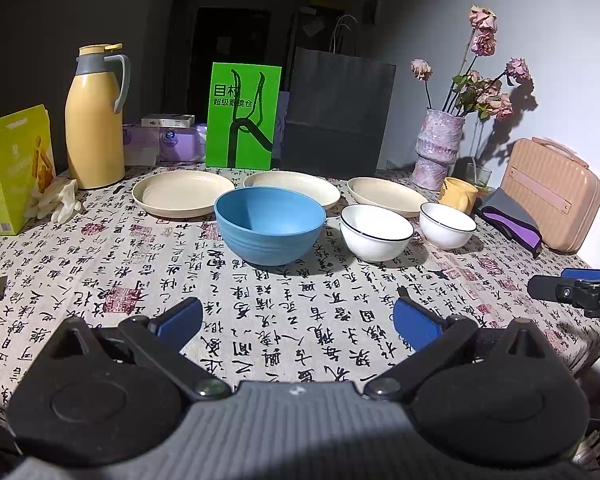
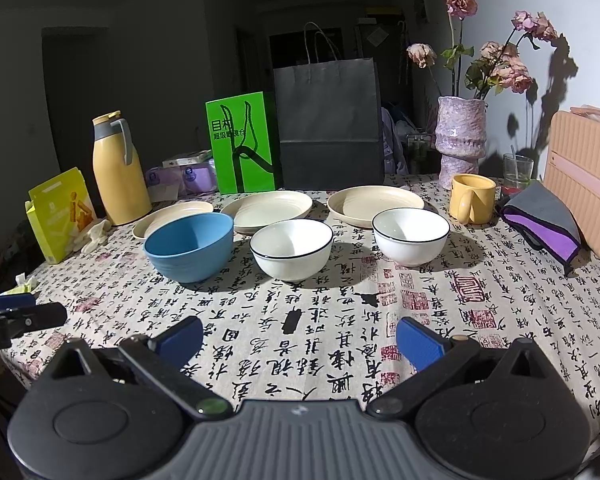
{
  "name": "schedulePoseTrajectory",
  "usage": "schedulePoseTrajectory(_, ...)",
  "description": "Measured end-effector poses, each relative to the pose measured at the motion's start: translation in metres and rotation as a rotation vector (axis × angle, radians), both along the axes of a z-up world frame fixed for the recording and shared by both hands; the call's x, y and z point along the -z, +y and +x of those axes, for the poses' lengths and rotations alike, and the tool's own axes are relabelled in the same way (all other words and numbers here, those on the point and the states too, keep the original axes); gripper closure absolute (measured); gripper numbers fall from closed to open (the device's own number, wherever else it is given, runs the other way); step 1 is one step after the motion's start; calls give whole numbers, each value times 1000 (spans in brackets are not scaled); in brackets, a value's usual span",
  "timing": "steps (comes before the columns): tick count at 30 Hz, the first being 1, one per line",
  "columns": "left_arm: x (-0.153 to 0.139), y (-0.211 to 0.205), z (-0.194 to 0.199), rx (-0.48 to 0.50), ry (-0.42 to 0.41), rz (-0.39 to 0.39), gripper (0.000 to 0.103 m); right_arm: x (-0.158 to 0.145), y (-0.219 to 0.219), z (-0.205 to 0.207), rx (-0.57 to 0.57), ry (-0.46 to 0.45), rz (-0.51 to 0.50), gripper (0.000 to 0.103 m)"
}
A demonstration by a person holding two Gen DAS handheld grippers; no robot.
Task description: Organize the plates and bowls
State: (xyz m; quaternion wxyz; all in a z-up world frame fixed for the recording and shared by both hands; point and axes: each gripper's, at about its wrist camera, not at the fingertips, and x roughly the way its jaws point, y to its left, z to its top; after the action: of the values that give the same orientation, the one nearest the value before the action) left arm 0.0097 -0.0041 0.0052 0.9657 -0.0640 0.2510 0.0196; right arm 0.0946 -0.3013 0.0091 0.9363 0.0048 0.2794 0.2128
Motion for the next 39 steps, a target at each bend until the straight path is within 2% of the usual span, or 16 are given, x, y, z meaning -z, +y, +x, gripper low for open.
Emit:
schedulePoseTrajectory(15, -4, 19, 21, -32, -12, -16, 0, -6, 21, 28, -41, -13, -23, 0)
schedulePoseTrajectory(39, -28, 63, 88, -127, -18, -51, 0, -26, 86, 122, -187, -5, -35, 0)
